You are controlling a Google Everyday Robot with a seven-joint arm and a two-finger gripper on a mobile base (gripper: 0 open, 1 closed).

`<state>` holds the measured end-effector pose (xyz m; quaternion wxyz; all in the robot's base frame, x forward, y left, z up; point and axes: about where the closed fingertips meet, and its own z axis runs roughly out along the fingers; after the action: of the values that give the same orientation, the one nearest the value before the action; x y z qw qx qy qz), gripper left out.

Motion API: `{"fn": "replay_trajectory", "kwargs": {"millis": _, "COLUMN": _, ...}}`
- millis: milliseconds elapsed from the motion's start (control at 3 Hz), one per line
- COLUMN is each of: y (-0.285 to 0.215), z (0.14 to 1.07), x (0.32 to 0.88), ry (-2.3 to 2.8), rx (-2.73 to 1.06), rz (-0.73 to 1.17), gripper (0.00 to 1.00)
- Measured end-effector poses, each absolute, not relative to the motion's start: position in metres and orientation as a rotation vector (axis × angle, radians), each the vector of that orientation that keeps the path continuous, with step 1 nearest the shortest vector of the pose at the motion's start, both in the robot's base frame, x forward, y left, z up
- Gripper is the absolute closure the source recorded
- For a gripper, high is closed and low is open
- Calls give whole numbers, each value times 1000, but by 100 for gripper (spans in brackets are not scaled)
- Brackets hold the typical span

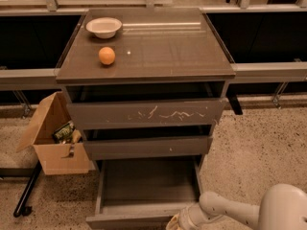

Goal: Close bottom drawer

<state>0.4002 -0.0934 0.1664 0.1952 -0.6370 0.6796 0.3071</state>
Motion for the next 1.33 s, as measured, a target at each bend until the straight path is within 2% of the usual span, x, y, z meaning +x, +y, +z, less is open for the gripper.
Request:
{"fn": "replay_trajectory", "kwargs": {"millis": 1000, "y": -93, "z": 166, "x": 400, "ry": 1904, "rx": -1785, "rz": 861, "gripper": 12}}
{"fn": "replay_trajectory", "kwargs": {"millis": 1333, "y": -93, "z": 166, "x": 400, "ry": 1904, "rx": -1785, "rz": 861, "gripper": 0}}
